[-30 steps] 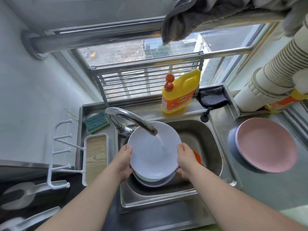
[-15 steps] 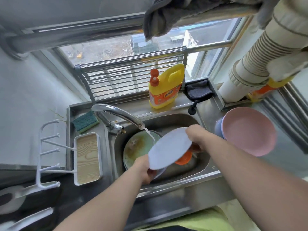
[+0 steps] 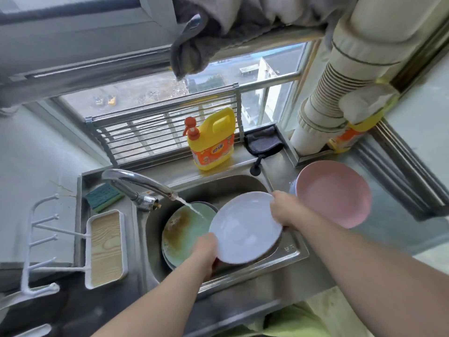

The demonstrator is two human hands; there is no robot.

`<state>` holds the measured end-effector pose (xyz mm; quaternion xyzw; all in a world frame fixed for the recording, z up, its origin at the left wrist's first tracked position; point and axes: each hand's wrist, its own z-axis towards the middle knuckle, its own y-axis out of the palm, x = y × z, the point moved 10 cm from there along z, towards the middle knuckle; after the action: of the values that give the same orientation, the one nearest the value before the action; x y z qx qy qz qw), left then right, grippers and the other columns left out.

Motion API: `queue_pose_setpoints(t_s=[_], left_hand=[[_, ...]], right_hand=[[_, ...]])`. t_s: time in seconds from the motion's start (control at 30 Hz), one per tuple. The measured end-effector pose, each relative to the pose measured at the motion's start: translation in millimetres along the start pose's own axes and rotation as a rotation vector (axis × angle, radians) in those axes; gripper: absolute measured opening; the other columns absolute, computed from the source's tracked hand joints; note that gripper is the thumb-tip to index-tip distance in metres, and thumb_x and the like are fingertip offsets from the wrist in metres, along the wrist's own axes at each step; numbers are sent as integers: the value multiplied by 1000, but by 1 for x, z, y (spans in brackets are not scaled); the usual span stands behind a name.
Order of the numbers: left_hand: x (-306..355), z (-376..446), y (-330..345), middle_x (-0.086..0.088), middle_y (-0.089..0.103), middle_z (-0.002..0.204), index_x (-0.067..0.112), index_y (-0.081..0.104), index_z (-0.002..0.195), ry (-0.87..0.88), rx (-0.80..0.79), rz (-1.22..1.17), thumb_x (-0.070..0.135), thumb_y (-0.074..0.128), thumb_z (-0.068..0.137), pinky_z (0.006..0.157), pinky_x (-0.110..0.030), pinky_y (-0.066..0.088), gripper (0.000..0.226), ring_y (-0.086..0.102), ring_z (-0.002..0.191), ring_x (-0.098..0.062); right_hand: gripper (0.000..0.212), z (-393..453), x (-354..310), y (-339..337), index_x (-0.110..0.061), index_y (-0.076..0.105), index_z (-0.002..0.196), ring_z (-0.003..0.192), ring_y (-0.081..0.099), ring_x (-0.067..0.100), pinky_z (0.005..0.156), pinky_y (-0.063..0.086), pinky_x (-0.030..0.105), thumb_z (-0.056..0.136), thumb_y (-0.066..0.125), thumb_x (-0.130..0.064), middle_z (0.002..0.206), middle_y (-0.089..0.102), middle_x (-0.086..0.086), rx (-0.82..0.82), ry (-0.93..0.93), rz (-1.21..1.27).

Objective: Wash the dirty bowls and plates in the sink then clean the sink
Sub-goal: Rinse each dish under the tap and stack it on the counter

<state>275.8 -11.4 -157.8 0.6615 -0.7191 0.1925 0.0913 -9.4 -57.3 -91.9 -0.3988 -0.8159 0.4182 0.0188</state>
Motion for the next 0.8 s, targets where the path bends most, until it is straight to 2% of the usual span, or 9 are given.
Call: queue_pose_setpoints(t_s=[0.07,0.13,0.2,0.23,0.33,0.47,0.57,0.67,0.8], left_hand=[[34,-9,23,-12,67,85,14,66,100,268,56,247,39,40,91,60,-35,54,37,63,68,-30],[66,-33,63,-12,67,95,19,57,98,497,43,493,48,36,99,74,-44,60,36,68,83,-37],[89,-59,113,-12,65,108,15,52,105,650,-7,648,43,36,108,81,-40,48,32,62,98,-37],[97,-67,137,-13,64,111,13,51,109,692,-21,694,40,37,110,79,-37,42,30,59,98,-35],[114,-78,200,-13,65,114,13,50,122,750,-40,754,37,40,111,74,-30,43,28,57,85,-27],[121,-70,263,-25,67,118,12,45,118,809,-26,956,38,41,111,81,-42,47,27,62,107,-45],[126,-58,285,-24,68,111,14,40,114,854,10,1080,38,39,111,75,-44,44,24,64,102,-45],[129,-40,295,-22,70,109,13,39,129,869,62,1162,39,39,111,73,-43,45,31,66,101,-43],[125,-23,301,-22,70,115,14,34,151,879,58,1169,41,38,112,78,-43,48,48,66,106,-44]], right_hand=[[32,-6,25,-32,-27,49,132,100,58,39,86,50,45,105,31,-28,121,66,18,141,-78,-46],[37,-8,64,-63,-39,42,142,96,56,39,86,47,46,108,27,-37,120,66,17,237,-81,-8],[43,-6,106,-91,-40,40,150,104,60,40,90,48,46,110,26,-39,125,67,15,301,-53,41],[44,-1,126,-104,-39,40,152,109,60,40,90,47,45,110,27,-40,127,67,15,333,-33,53],[44,13,180,-132,-35,38,152,112,61,43,89,45,48,110,25,-43,126,66,20,381,35,47],[47,35,225,-145,-27,30,159,123,56,46,98,43,50,112,26,-35,135,63,23,353,31,49],[45,52,240,-142,-21,30,156,118,58,45,87,42,47,112,27,-34,128,65,24,319,6,-18],[42,71,246,-136,-23,29,150,105,63,43,77,41,45,111,27,-39,116,68,22,313,-40,-79],[42,85,254,-141,-27,31,148,99,63,44,75,42,45,109,33,-42,112,68,23,324,-38,-103]])
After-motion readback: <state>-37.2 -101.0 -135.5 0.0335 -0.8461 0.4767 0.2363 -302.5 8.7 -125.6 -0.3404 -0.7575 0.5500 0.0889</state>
